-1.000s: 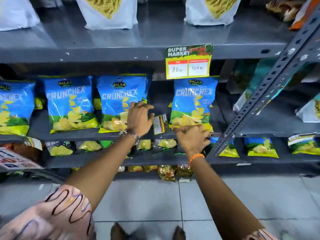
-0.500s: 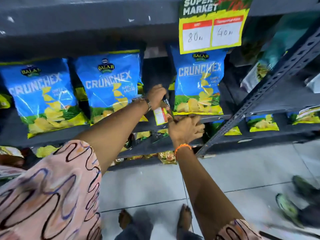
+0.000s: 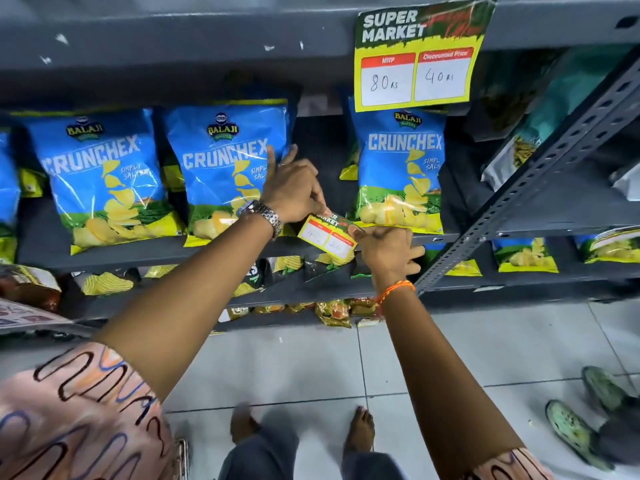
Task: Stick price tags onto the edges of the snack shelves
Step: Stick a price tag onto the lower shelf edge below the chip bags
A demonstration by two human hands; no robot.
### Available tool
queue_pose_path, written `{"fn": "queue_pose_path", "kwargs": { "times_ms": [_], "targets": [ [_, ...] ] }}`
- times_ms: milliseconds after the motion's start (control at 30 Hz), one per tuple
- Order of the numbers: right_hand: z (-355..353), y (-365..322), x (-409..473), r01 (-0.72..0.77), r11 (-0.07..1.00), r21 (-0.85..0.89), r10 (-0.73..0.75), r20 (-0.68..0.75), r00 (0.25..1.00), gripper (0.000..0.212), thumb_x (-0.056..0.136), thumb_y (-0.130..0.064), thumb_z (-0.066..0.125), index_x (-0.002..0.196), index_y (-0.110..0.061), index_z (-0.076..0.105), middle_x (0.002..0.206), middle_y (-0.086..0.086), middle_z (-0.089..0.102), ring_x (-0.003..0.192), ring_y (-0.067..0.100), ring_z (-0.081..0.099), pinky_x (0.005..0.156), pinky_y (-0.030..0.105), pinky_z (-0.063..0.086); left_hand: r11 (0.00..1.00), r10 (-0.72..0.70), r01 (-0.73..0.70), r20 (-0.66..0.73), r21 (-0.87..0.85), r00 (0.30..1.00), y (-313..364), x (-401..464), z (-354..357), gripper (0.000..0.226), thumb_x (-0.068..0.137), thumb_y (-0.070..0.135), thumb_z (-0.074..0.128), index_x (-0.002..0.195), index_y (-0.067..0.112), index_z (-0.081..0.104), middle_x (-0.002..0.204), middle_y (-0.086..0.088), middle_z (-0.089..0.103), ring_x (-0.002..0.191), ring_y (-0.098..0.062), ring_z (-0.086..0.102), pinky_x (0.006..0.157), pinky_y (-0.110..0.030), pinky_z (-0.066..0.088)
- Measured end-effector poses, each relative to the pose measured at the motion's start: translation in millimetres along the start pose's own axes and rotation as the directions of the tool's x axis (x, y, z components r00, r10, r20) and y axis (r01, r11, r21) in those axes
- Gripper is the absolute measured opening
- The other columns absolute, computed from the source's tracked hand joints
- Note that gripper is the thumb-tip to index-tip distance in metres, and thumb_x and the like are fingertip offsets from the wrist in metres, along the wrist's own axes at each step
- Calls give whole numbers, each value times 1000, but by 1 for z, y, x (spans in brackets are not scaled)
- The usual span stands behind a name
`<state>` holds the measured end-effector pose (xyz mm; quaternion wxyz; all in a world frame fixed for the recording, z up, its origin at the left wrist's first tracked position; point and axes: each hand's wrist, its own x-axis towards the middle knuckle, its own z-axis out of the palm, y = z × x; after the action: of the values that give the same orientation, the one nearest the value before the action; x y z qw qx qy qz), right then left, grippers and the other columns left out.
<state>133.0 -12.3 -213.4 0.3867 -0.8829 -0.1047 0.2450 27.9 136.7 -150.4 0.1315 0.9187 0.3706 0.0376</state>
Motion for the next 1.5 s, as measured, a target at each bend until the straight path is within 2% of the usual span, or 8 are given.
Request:
{"fn": "queue_pose_path", "kwargs": {
  "times_ms": [100, 200, 300, 400, 600, 1033, 1300, 1500],
  "targets": [
    [-9, -3, 8, 63, 997, 54, -71, 153, 986, 28, 66, -52, 89, 57, -32, 73, 91, 3, 69, 103, 30, 61, 94, 40, 52, 993, -114, 116, -42, 39, 993, 3, -25, -1, 19, 74, 58, 78, 83, 41, 79, 139, 17, 53, 155, -25, 12, 114, -63, -23],
    [-19, -5, 12, 64, 997, 40, -70, 199, 977, 34, 69, -46, 90, 52, -25, 70, 75, 3, 67, 100, 27, 58, 94, 36, 47, 970, -240, 241, -91, 1, 967, 9, -45, 4, 21, 73, 60, 78, 82, 42, 79, 135, 18, 52, 151, -26, 18, 116, -68, -16],
    [-23, -1, 8, 128, 991, -39, -122, 142, 982, 36, 63, -52, 91, 54, -26, 69, 101, 6, 64, 121, 35, 45, 103, 55, 38, 940, -340, 332, -205, -74, 918, 21, -68, 18, 23, 70, 62, 78, 79, 41, 78, 127, 16, 51, 140, -29, 26, 116, -66, 3],
    [-27, 10, 0, 231, 957, -175, -226, 49, 973, 28, 72, -48, 87, 64, -27, 70, 122, 1, 51, 124, 36, 37, 101, 53, 35, 908, -418, 402, -282, -118, 863, 30, -88, 41, 26, 69, 66, 76, 80, 42, 78, 121, 13, 50, 129, -29, 34, 107, -61, 23],
    [-21, 37, -6, 355, 891, -283, -365, 19, 931, 16, 76, -40, 85, 83, -28, 78, 120, 1, 48, 120, 36, 33, 94, 51, 30, 812, -582, 552, -347, -190, 736, 42, -109, 81, 27, 68, 65, 76, 78, 39, 78, 119, 8, 50, 128, -32, 36, 101, -60, 22],
    [7, 46, 6, 316, 890, -328, -364, -95, 926, 21, 69, -49, 87, 79, -33, 78, 117, -2, 52, 116, 31, 40, 91, 49, 33, 741, -657, 650, -376, -168, 653, 39, -97, 117, 27, 70, 66, 75, 80, 41, 78, 117, 6, 50, 123, -29, 38, 92, -51, 25],
    [12, 49, 12, 301, 889, -345, -363, -128, 923, 23, 69, -54, 86, 80, -36, 77, 118, -3, 53, 116, 30, 41, 90, 48, 33, 745, -646, 655, -376, -124, 664, 39, -92, 123, 32, 71, 67, 73, 83, 38, 78, 120, 5, 51, 120, -29, 41, 87, -45, 22],
    [8, 50, 16, 291, 910, -295, -349, -168, 922, 24, 68, -54, 86, 76, -36, 74, 114, -5, 56, 115, 28, 44, 89, 47, 34, 723, -680, 655, -391, -217, 621, 27, -93, 117, 39, 64, 70, 76, 90, 41, 75, 122, 9, 53, 122, -31, 43, 90, -47, 24]
  ]
}}
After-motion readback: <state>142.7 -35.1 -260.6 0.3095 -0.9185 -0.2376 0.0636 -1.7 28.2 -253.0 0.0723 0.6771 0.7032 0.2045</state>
